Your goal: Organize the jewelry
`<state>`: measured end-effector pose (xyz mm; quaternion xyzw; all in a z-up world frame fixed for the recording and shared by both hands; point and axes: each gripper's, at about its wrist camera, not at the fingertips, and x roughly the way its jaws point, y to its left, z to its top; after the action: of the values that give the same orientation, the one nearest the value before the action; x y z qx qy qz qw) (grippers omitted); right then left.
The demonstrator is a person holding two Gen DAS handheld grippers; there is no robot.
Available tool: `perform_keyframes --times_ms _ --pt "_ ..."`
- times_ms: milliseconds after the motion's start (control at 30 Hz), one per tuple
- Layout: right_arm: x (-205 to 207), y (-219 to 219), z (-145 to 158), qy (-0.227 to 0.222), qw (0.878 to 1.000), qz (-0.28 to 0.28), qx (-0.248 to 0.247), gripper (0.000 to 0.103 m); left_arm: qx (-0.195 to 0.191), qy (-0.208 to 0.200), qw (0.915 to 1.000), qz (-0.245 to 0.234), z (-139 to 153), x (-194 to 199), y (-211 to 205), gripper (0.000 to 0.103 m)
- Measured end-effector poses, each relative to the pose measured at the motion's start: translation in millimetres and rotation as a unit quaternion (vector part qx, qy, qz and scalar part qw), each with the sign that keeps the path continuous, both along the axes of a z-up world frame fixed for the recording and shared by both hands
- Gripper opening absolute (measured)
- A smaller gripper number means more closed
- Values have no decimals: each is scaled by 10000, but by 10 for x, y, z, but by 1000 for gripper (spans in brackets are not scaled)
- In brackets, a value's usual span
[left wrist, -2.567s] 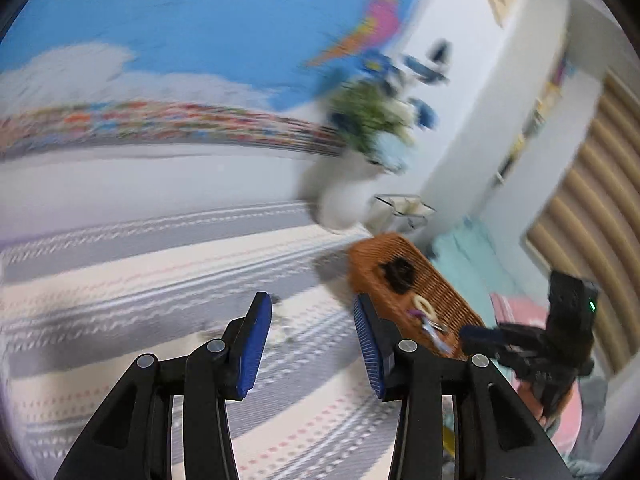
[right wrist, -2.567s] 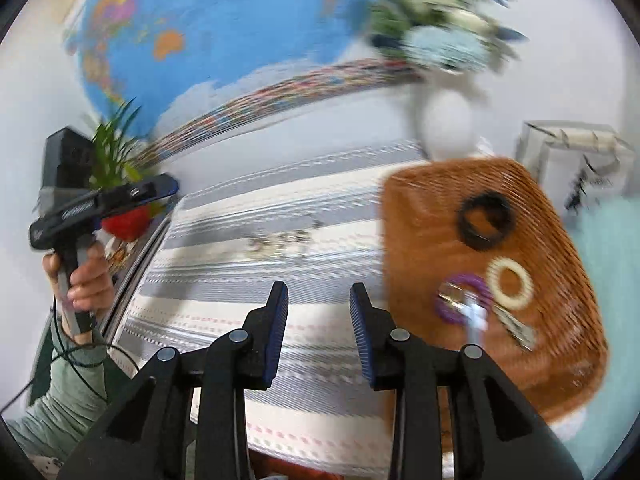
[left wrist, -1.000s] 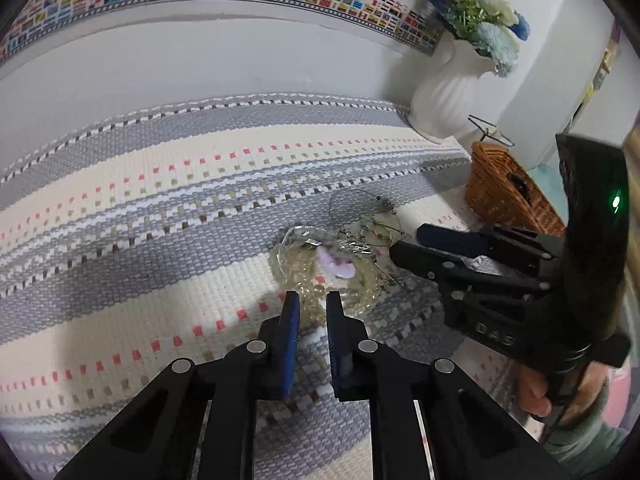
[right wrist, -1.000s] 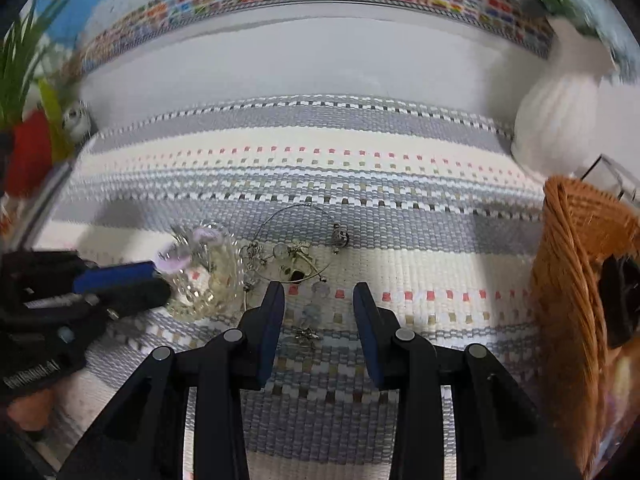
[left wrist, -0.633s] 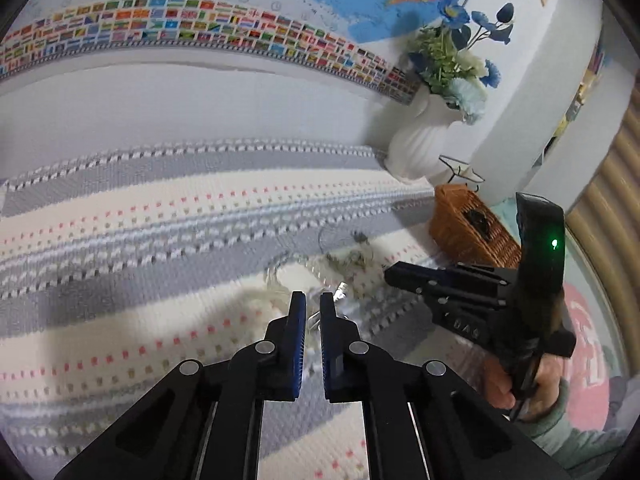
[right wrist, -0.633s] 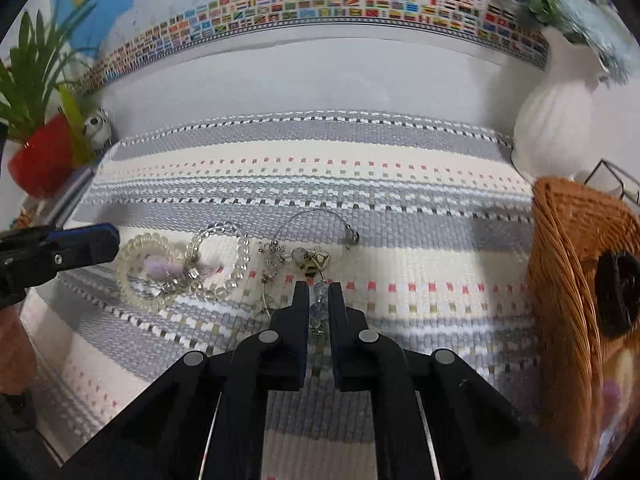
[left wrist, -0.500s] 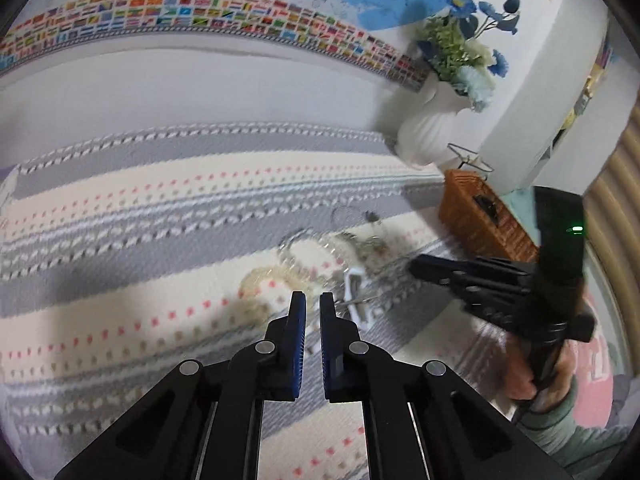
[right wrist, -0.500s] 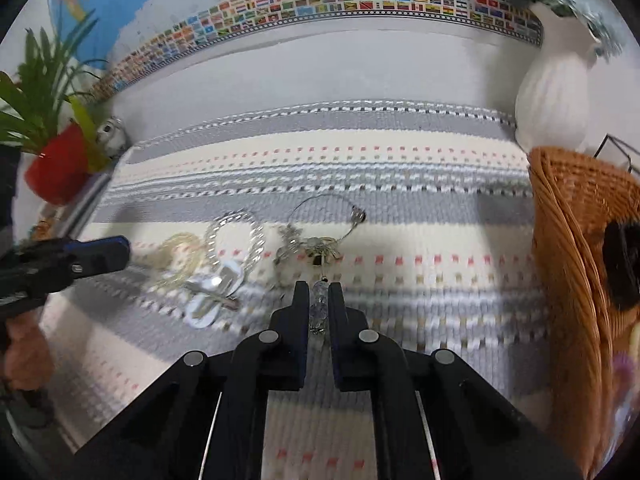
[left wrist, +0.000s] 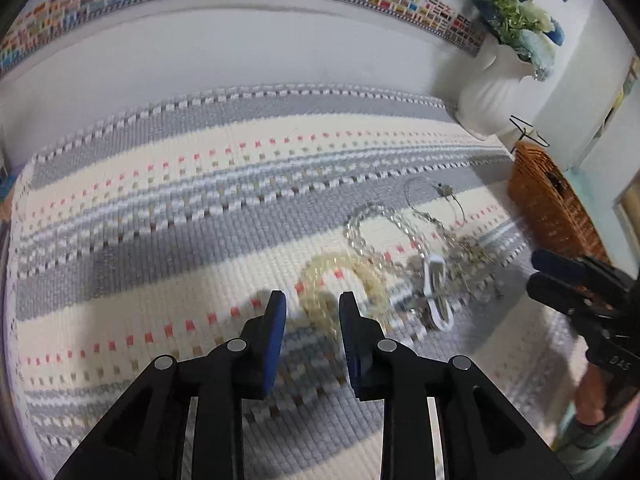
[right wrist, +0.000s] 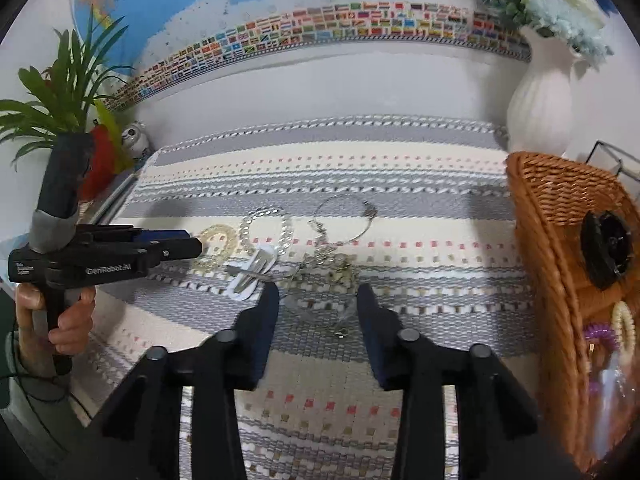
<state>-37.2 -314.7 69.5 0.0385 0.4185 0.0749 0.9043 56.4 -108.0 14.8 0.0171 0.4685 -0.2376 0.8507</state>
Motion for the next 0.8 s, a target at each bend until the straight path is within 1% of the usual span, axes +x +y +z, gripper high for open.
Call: perform_keyframes --times_ms 67,167,200,233,267,300,367,433,500,533,567,600,633,667,800 --pt "40 -87 -21 68 9999 -143 18 43 91 -93 9999 -6 -6 -8 -40 27" --pt "165 -226 -80 325 9991 -202 206 43 266 -251 9993 -35 -5 -25 -105 26" --pt "210 -252 -101 395 9988 -172 247 43 319 -304 9990 -38 -5 -37 -122 25" --pt "258 -261 -129 462 9985 -135 272 43 389 -381 9985 -28 -9 -50 -129 21" --pt "308 -262 -165 551 9980 -96 285 43 411 -417 9983 -14 -10 -54 -132 18" --pt "345 -244 -192 603 9978 -63 261 43 383 -421 9984 -1 -10 -50 -117 17" --pt "421 -158 -247 700 9974 108 106 43 241 -364 9990 29 -7 -29 -60 15" --pt "454 -49 -267 667 9975 200 -157 43 122 -309 9994 29 -4 -17 -14 15" --pt "483 55 -283 616 9969 303 -396 43 148 -334 9993 13 0 -23 -18 15" --pt "494 117 -297 584 9960 328 -596 43 178 -353 9992 13 -3 -30 -34 15" --pt "488 168 -307 547 9944 348 -830 41 227 -388 9990 6 -4 -41 -53 15" --pt "465 197 -305 508 9936 399 -931 36 277 -425 9987 -5 -5 -51 -70 15" --pt "421 231 -295 477 9930 515 -952 17 319 -457 9984 -14 -6 -60 -83 15" --pt "379 236 -293 488 9928 554 -940 2 338 -473 9983 -20 -6 -60 -82 15" --pt "164 131 -252 378 9957 575 -620 1 282 -440 9986 -11 -6 -48 -50 15"
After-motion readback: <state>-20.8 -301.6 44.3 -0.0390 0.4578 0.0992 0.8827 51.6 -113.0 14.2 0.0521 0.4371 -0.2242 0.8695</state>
